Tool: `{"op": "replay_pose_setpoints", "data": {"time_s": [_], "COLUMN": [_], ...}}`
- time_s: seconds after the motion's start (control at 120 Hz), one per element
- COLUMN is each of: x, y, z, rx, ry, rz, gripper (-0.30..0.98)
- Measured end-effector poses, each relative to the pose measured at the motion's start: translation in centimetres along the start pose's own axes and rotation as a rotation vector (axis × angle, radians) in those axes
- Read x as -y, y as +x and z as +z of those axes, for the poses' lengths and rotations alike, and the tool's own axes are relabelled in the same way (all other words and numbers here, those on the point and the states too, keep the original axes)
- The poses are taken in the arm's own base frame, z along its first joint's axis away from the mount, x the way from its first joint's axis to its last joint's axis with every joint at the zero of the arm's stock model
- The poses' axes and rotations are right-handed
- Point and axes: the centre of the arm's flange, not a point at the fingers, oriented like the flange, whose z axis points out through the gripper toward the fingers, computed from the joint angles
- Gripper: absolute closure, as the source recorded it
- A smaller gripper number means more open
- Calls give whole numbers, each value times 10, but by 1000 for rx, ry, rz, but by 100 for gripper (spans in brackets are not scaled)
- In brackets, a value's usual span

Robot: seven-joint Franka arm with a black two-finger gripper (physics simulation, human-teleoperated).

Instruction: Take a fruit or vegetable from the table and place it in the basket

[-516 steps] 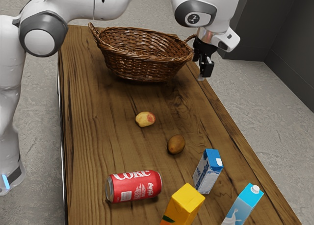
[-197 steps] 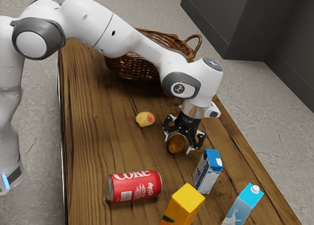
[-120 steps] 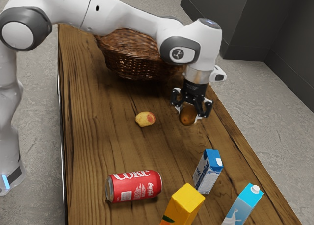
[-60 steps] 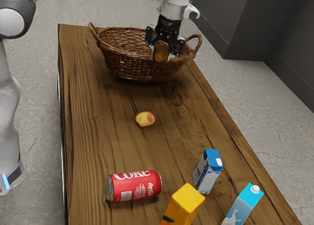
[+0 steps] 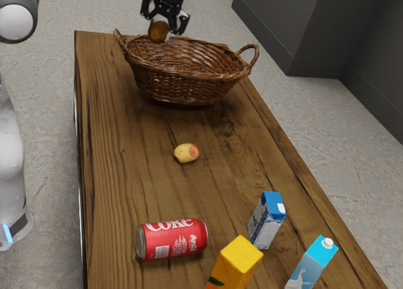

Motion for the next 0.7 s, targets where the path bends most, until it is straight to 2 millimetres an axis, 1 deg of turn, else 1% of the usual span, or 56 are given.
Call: {"op": "replay_pose_setpoints", "data": {"time_s": [0.067, 0.183, 0.233, 0.275, 0.325, 0.392, 0.517, 0.575, 0.617, 0.65, 0.7], "x": [4, 36, 43, 45, 45, 46, 43, 32, 11, -15, -72], "y": [7, 23, 26, 26, 26, 26, 25, 22, 17, 10, -12], "z": [6, 12, 13, 13, 13, 13, 12, 12, 14, 16, 21], "rx": [4, 11, 12, 11, 13, 14, 12, 11, 16, 18, 13], "ry": [24, 41, 44, 46, 45, 44, 45, 44, 44, 52, 70], "rz": [15, 0, 6, 20, 39, 62, 106, 143, 189, 240, 351], "gripper": [37, 37, 37, 35, 24, 15, 6, 4, 3, 2, 1]}}
